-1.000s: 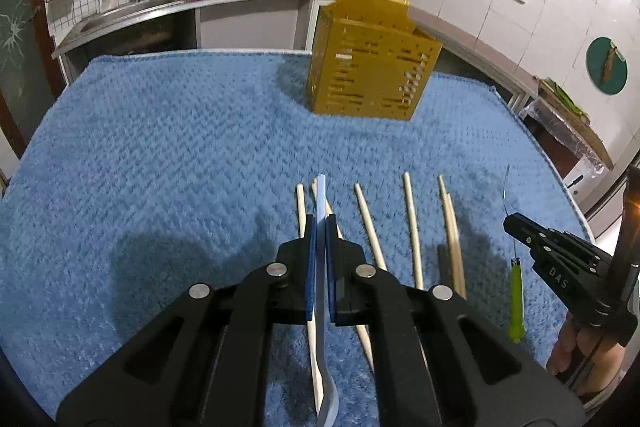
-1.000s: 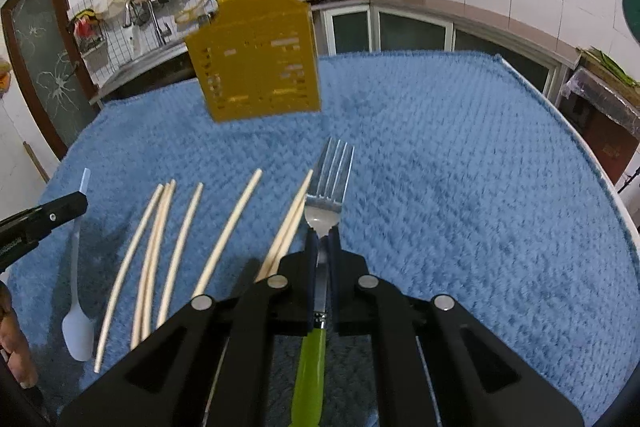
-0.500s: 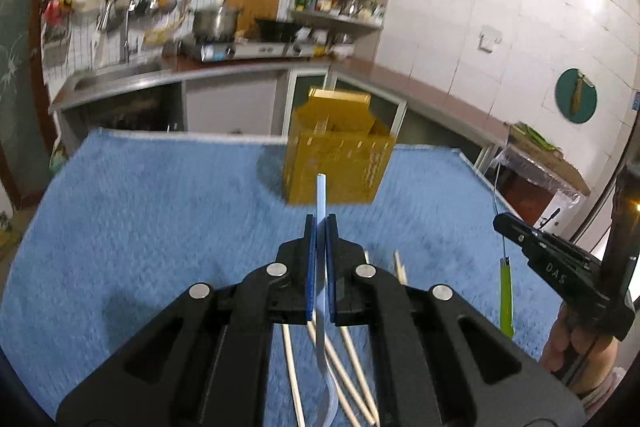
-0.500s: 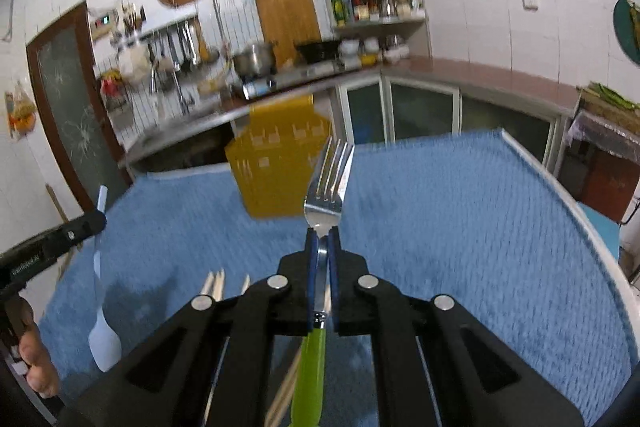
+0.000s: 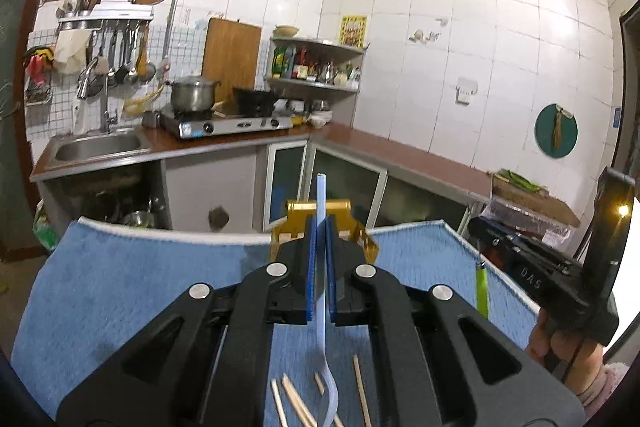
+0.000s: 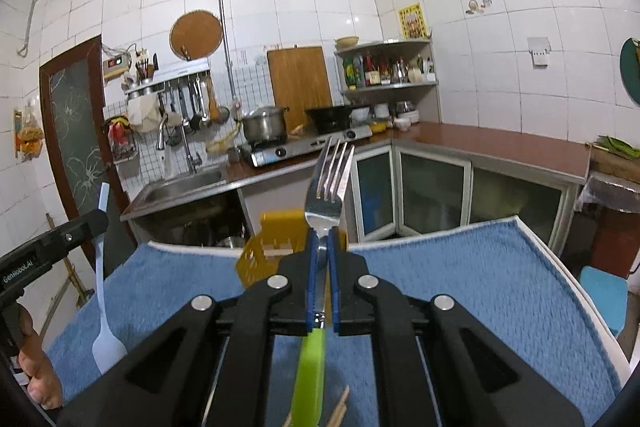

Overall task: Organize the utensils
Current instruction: 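Lift the fork with the right gripper while the left gripper lifts the spoon toward the caddy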

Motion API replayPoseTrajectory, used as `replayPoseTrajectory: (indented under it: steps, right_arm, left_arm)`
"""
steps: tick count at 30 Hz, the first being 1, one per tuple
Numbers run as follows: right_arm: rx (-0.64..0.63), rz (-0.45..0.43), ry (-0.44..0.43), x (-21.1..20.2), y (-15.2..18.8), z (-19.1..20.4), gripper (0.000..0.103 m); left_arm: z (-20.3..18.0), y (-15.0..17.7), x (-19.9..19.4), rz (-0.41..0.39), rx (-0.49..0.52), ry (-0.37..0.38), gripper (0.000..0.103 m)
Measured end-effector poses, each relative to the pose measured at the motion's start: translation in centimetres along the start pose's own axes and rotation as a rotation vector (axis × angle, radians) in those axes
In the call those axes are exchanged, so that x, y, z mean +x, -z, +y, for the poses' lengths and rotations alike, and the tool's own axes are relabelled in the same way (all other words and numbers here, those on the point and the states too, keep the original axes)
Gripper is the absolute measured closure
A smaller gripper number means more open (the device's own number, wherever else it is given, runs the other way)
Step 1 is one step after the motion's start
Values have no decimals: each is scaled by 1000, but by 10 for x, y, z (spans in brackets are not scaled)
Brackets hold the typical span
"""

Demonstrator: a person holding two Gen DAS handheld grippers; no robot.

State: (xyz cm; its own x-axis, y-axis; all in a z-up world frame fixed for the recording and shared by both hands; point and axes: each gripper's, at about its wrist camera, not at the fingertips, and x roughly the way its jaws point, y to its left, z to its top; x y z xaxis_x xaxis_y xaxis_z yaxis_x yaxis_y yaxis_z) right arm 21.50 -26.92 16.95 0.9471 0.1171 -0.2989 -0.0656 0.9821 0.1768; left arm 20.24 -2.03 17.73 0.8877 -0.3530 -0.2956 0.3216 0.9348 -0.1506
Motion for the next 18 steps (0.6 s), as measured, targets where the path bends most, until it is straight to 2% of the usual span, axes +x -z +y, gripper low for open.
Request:
replayPoseTrajectory:
  steps: [10, 15, 18]
  right_arm:
    - [-12, -113, -32, 67, -33, -1, 97]
    - [15, -166, -45, 100, -40, -7, 97]
    - [25, -190, -48, 115, -40, -12, 97]
  left_arm:
    - [5, -29, 67, -111, 7, 11, 100]
    - [9, -35, 102, -177, -5, -13, 100]
    - [6, -39, 119, -225, 26, -45, 100]
